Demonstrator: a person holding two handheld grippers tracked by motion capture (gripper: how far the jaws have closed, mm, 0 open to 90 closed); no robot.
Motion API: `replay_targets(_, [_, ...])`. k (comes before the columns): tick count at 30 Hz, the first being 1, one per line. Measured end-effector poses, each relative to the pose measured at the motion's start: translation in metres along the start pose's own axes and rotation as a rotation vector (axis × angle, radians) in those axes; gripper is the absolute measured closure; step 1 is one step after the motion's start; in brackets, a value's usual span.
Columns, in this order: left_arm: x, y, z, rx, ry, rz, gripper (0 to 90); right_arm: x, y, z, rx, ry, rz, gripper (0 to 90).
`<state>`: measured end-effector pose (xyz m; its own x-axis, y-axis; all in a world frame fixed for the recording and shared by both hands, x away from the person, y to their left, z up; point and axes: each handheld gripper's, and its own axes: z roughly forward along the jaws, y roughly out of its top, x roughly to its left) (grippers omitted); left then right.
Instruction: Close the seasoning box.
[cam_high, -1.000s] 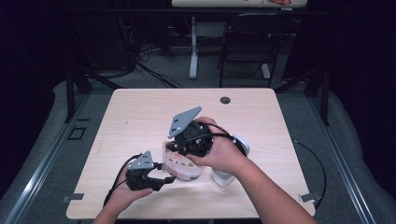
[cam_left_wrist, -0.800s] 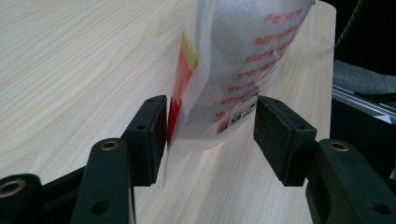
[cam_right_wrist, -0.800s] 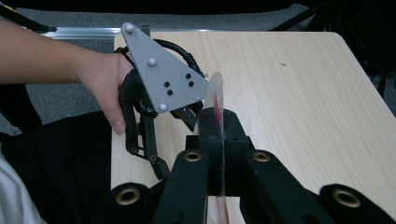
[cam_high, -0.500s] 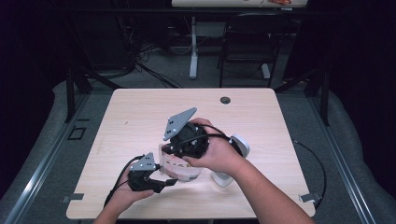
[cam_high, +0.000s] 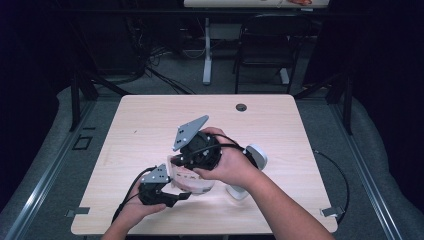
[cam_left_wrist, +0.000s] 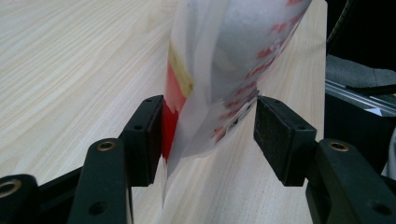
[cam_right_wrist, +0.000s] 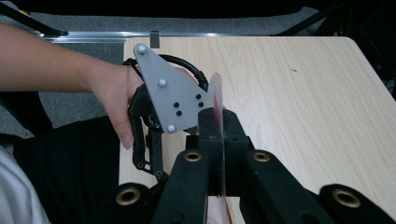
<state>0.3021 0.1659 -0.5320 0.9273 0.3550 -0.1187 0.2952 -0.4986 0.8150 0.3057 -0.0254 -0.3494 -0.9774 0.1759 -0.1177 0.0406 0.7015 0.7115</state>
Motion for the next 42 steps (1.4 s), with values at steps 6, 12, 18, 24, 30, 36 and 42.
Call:
replay_targets(6, [0.0, -0.001, -0.001, -0.005, -0.002, 0.014, 53.2, -0.001, 0.0, 0.0, -0.004, 0.0, 0.003, 90.0])
replay_targets(12, [0.0, -0.001, -0.003, -0.008, 0.006, 0.012, 56.4, -0.002, -0.001, -0.003, -0.008, 0.0, 0.006, 90.0])
replay_targets(18, [-0.001, 0.001, -0.005, 0.009, -0.009, 0.021, 60.3, -0.004, -0.006, -0.006, -0.025, 0.0, 0.024, 90.0])
replay_targets(24, [-0.001, 0.004, -0.009, 0.051, -0.025, 0.033, 63.3, -0.005, -0.013, -0.011, -0.035, 0.011, 0.031, 90.0])
replay_targets(30, [0.0, 0.01, -0.009, 0.071, -0.042, 0.018, 65.8, -0.007, -0.022, -0.017, -0.044, 0.007, 0.041, 89.8])
replay_targets(36, [0.002, 0.014, -0.011, 0.1, -0.058, 0.012, 67.7, -0.011, -0.029, -0.023, -0.055, 0.0, 0.058, 89.7])
replay_targets(42, [0.004, 0.022, -0.018, 0.156, -0.057, 0.026, 68.9, -0.011, -0.034, -0.026, -0.071, -0.005, 0.059, 89.6])
